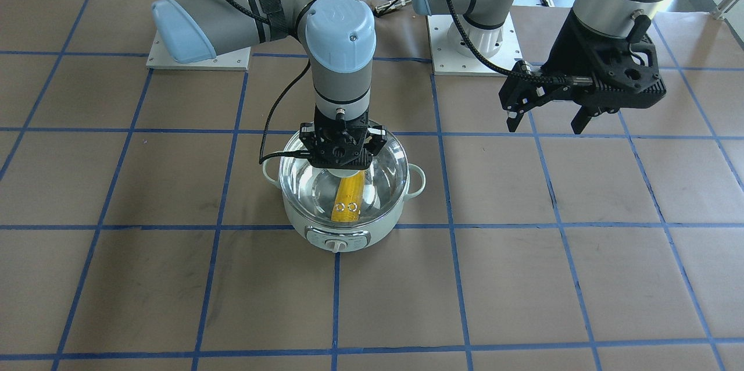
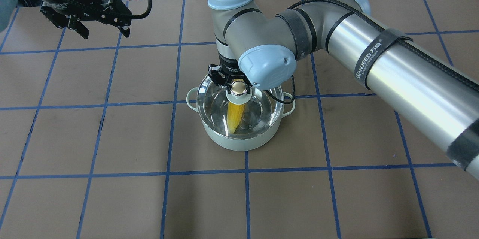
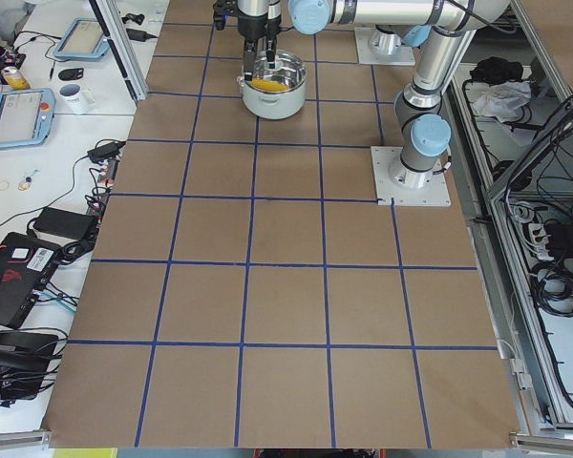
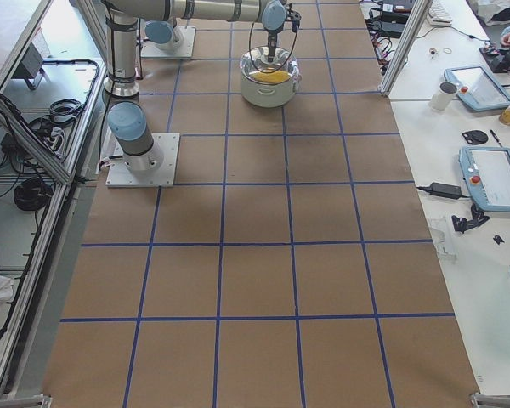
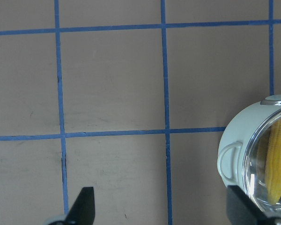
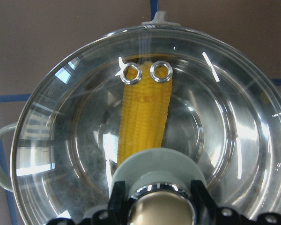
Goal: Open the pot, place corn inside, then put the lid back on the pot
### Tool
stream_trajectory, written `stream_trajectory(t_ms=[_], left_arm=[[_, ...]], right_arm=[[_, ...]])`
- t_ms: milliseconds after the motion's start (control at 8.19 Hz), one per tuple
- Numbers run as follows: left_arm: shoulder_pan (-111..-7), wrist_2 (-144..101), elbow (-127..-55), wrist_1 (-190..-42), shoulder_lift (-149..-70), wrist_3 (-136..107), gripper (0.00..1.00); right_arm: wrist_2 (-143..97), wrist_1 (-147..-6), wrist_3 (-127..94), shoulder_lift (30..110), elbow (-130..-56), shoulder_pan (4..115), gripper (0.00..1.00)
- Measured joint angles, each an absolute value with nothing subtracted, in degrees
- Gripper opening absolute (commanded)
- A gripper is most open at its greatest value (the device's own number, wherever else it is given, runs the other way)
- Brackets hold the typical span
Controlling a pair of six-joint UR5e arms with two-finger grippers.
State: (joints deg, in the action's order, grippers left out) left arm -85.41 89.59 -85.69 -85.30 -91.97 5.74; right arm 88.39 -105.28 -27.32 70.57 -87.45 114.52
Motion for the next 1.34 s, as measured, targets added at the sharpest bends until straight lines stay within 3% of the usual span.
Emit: stream_trajectory(t_ms=[244,733,1343], left_arm=[[-85.41,89.56,-85.74,-85.26,-91.98,5.79,1.00],[-85.42,89.62,-86.24,-85.05,-92.30,6.46,1.00],[-85.37,89.50,-86.47,-82.37,-92.92,6.73,1.00]], right_arm=[[88.52,-105.44,-27.30,70.58,-87.45,114.52,0.77],[88.86,-105.87,-26.39,70.59,-87.33,114.52,0.97],[89.54,-101.31,-19.76,77.64,-86.02,111.24,1.00]])
